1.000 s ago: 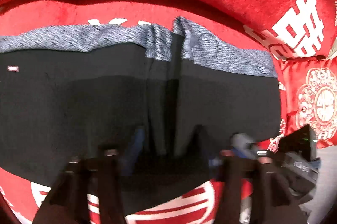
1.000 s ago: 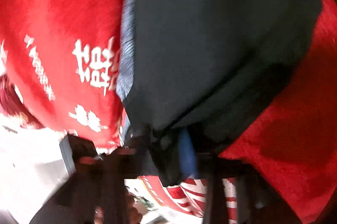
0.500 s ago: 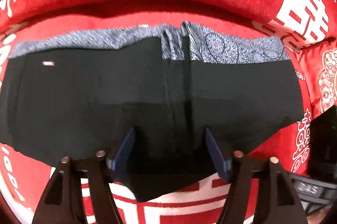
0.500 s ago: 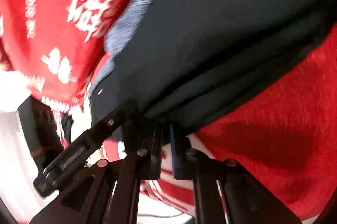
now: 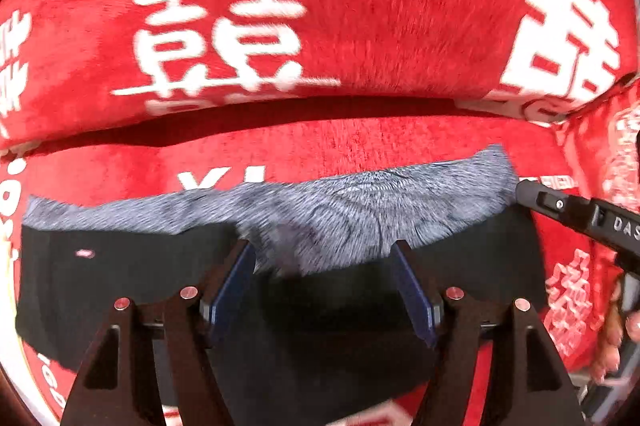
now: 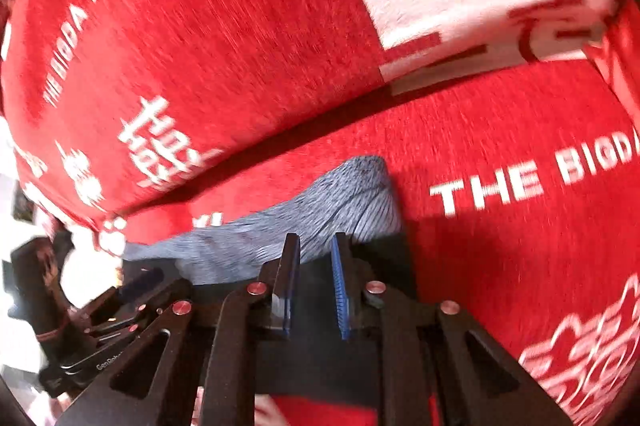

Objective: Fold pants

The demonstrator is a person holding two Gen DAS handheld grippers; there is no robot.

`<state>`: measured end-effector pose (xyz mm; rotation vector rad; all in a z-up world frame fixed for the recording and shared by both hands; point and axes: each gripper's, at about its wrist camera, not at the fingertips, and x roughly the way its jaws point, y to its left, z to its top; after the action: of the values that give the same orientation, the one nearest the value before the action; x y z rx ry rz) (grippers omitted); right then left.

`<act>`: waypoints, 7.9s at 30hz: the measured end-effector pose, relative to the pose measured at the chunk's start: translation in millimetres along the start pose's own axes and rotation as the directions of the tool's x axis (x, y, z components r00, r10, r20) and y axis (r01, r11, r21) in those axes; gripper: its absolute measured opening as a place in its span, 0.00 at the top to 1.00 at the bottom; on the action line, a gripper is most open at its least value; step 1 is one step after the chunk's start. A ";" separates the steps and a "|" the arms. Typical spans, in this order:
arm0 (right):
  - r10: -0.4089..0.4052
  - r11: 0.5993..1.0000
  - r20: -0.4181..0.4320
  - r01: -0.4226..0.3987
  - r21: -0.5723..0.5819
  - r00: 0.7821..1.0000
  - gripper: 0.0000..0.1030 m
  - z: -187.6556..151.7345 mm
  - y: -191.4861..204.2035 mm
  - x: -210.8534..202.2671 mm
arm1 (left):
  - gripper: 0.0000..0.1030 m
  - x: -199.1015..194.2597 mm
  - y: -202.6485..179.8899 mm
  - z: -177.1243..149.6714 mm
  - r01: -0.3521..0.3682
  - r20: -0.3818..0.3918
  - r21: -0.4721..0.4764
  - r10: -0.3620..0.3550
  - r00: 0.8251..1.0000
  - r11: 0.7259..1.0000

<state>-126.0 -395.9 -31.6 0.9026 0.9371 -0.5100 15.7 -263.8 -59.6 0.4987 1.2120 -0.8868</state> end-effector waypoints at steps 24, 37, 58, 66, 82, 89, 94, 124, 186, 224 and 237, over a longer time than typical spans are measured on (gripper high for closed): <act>0.100 0.914 -0.286 -0.202 -0.352 0.953 0.51 -85.8 100.1 32.2 | 0.20 -51.6 91.9 -116.6 -0.232 -0.161 -0.331 0.187 0.969 0.915; -0.143 0.833 -0.223 -0.004 -0.553 0.964 0.85 -132.3 161.2 74.8 | 0.20 -32.1 150.2 -116.6 -0.220 -0.232 -0.293 0.154 0.960 0.930; -0.235 0.904 -0.236 0.123 -0.410 0.943 0.76 -109.6 163.9 78.5 | 0.20 -33.1 208.3 -125.7 -0.222 -0.252 -0.337 0.140 0.958 0.915; -0.251 0.902 -0.231 0.141 -0.407 0.940 0.69 -130.4 167.9 81.0 | 0.20 -35.9 207.4 -124.8 -0.229 -0.258 -0.334 0.145 0.955 0.915; -0.255 0.904 -0.286 0.123 -0.409 0.924 0.60 -154.9 177.8 83.2 | 0.20 -28.5 211.6 -123.9 -0.228 -0.261 -0.336 0.143 0.955 0.914; -0.274 0.895 -0.282 0.136 -0.424 0.920 0.51 -162.0 183.4 89.6 | 0.20 -27.0 217.4 -127.8 -0.221 -0.258 -0.341 0.135 0.957 0.914; -0.270 0.898 -0.288 0.132 -0.421 0.919 0.46 -161.4 185.6 93.6 | 0.20 -27.9 223.1 -129.1 -0.221 -0.255 -0.345 0.135 0.957 0.912; -0.298 0.887 -0.267 0.162 -0.433 0.916 0.31 -164.7 195.6 104.5 | 0.00 -19.8 268.3 -150.5 -0.207 -0.270 -0.419 0.096 0.958 0.884; 0.007 0.907 -0.413 -0.180 -0.382 0.911 0.22 -52.0 309.9 88.4 | 0.68 -45.7 225.6 -104.6 -0.370 0.184 -0.046 0.372 0.910 0.928; 0.393 0.881 -0.297 -0.449 -0.148 0.870 0.83 -7.0 129.9 -38.9 | 0.68 -139.7 -81.8 -86.3 -0.190 0.357 0.443 0.022 0.934 0.876; 0.314 0.947 -0.282 -0.321 0.024 0.906 0.78 -36.3 -39.3 23.3 | 0.34 -21.9 -158.4 -115.5 -0.176 0.155 0.566 0.106 0.982 0.805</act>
<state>-159.0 -386.8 -78.8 1.1020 1.0255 -0.0891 -181.5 -262.4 -55.5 1.0020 0.7654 -1.1401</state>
